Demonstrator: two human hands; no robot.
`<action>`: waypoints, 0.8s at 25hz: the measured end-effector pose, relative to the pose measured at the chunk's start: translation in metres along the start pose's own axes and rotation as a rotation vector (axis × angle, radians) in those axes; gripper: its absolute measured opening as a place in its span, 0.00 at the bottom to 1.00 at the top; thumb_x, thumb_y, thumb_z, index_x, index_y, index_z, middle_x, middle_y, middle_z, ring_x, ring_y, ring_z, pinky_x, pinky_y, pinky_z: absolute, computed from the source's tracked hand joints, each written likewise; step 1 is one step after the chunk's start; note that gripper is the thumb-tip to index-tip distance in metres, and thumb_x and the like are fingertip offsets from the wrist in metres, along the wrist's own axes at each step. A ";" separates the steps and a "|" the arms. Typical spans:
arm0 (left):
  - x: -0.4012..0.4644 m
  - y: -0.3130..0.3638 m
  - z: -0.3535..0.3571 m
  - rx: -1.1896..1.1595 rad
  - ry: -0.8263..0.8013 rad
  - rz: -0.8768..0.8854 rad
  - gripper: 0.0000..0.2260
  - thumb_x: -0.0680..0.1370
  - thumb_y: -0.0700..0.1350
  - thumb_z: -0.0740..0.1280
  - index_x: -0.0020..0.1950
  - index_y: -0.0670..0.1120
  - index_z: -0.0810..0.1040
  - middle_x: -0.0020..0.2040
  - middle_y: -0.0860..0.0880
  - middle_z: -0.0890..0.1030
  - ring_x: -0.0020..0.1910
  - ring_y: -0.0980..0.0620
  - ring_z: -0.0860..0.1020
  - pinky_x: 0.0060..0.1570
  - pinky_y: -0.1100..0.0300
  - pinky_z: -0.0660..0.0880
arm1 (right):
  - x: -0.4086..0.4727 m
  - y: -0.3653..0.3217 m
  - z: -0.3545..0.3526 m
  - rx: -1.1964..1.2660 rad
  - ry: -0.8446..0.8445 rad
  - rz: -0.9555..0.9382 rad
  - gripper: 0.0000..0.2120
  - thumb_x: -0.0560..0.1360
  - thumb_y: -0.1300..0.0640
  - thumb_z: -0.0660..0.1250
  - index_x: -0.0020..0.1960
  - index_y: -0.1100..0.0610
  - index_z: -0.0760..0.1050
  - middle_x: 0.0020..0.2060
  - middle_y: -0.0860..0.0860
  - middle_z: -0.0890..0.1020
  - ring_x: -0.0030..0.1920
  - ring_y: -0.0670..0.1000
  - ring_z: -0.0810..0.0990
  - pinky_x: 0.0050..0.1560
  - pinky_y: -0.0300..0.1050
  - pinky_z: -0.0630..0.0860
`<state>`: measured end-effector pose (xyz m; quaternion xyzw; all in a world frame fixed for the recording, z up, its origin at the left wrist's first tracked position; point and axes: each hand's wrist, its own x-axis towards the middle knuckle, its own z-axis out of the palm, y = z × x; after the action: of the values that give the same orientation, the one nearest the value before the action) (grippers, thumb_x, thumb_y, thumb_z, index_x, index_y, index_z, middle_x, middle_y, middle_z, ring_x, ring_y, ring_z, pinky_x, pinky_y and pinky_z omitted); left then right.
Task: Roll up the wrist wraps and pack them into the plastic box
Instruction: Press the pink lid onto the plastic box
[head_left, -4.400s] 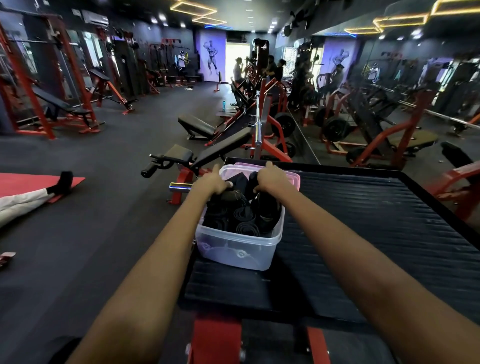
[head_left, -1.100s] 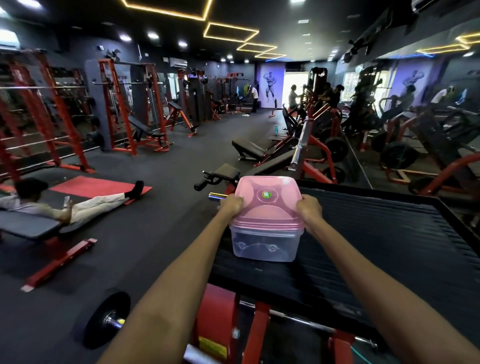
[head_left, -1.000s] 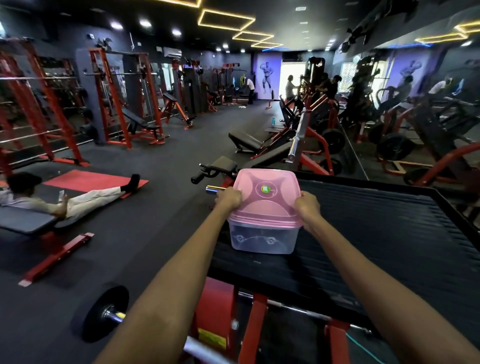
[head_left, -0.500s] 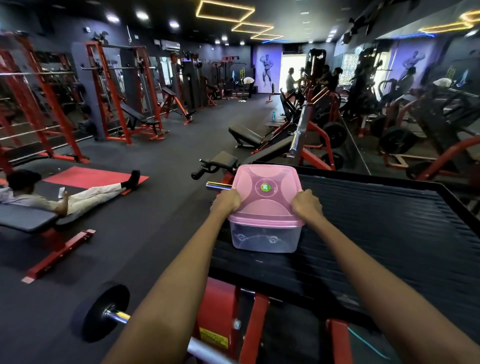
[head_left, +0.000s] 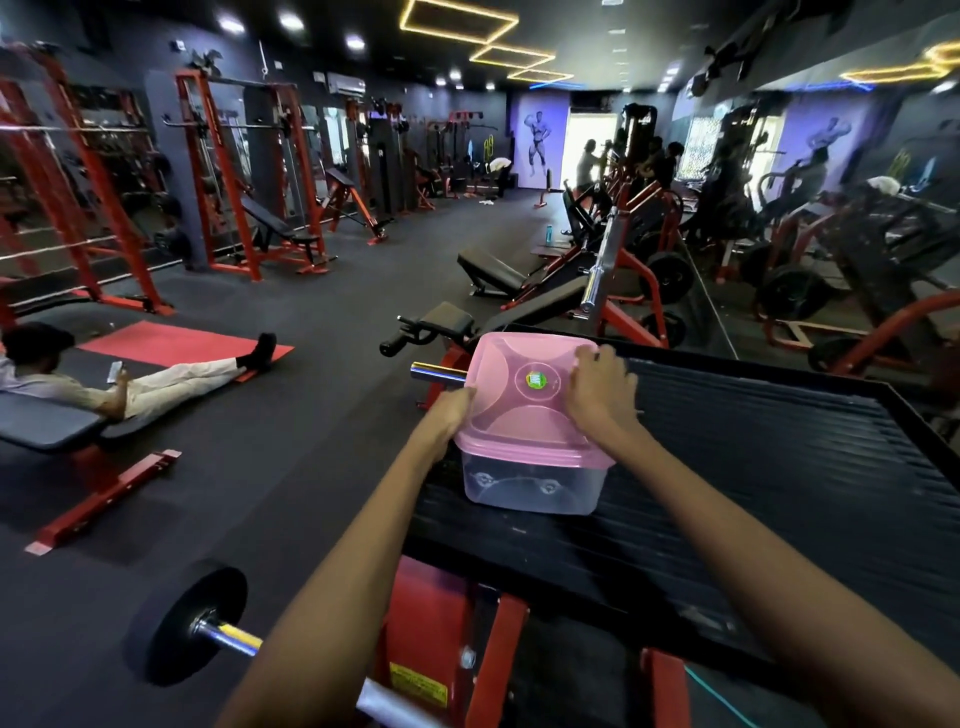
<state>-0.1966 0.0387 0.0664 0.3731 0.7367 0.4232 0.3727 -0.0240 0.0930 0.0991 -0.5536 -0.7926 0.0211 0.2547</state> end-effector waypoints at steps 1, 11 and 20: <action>-0.002 0.000 0.000 -0.024 0.011 0.003 0.24 0.78 0.53 0.56 0.64 0.37 0.73 0.61 0.40 0.78 0.57 0.41 0.78 0.61 0.50 0.74 | 0.002 -0.010 0.000 0.056 -0.022 -0.156 0.16 0.79 0.54 0.55 0.64 0.59 0.69 0.62 0.58 0.71 0.61 0.59 0.70 0.61 0.54 0.65; 0.008 -0.005 0.004 0.397 0.132 0.009 0.27 0.81 0.56 0.45 0.68 0.38 0.69 0.67 0.33 0.70 0.65 0.36 0.70 0.62 0.50 0.67 | 0.010 -0.031 0.043 0.138 -0.063 -0.539 0.13 0.78 0.55 0.57 0.50 0.57 0.80 0.48 0.54 0.82 0.48 0.54 0.77 0.50 0.46 0.70; -0.004 0.000 0.008 0.374 0.259 -0.012 0.28 0.81 0.57 0.50 0.68 0.36 0.69 0.68 0.36 0.70 0.67 0.38 0.70 0.64 0.50 0.67 | -0.014 0.015 -0.009 0.211 0.075 0.265 0.20 0.78 0.49 0.54 0.56 0.64 0.75 0.56 0.63 0.77 0.56 0.63 0.76 0.53 0.52 0.72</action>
<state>-0.1879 0.0382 0.0648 0.3737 0.8464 0.3211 0.2018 -0.0039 0.0839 0.0969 -0.6239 -0.6960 0.1168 0.3357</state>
